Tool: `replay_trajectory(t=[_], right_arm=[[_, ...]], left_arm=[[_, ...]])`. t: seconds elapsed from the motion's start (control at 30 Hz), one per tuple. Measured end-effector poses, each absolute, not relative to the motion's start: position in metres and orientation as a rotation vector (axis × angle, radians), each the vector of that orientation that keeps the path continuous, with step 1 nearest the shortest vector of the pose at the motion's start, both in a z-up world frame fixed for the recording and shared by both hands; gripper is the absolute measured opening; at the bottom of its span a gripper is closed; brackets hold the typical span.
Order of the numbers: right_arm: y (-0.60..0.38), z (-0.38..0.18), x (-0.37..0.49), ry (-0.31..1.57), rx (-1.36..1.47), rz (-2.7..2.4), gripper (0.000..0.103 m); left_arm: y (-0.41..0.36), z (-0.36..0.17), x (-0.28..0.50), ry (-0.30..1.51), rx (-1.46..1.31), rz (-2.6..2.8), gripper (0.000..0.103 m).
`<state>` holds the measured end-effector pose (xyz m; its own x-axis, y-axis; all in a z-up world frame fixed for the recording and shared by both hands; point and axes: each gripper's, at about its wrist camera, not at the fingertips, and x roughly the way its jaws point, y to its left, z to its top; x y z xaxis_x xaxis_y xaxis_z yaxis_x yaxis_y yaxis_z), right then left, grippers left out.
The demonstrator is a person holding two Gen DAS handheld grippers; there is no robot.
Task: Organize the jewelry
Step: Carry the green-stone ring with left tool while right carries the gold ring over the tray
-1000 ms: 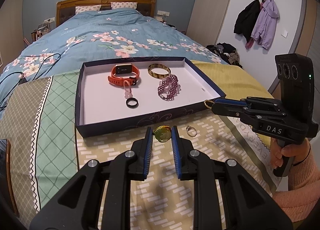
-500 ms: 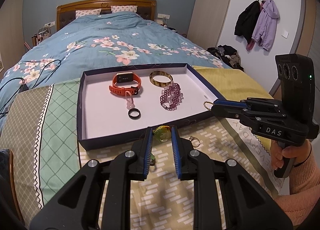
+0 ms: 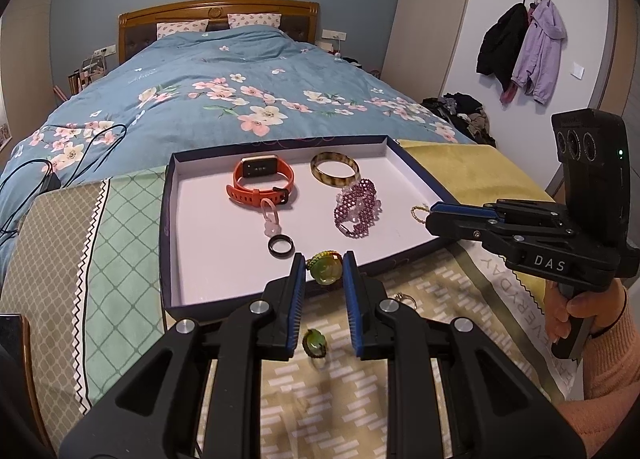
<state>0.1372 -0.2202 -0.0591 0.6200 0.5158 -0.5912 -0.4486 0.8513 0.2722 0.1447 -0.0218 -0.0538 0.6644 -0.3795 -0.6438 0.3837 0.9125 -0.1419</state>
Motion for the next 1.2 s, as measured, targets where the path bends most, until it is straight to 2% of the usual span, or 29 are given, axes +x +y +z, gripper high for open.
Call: replay_trajectory(t=[1.2], right_arm=[[-0.209, -0.069, 0.168, 0.754, 0.060, 0.536, 0.011]], left_arm=[[-0.026, -0.067, 0.183, 0.758, 0.014, -0.383, 0.019]])
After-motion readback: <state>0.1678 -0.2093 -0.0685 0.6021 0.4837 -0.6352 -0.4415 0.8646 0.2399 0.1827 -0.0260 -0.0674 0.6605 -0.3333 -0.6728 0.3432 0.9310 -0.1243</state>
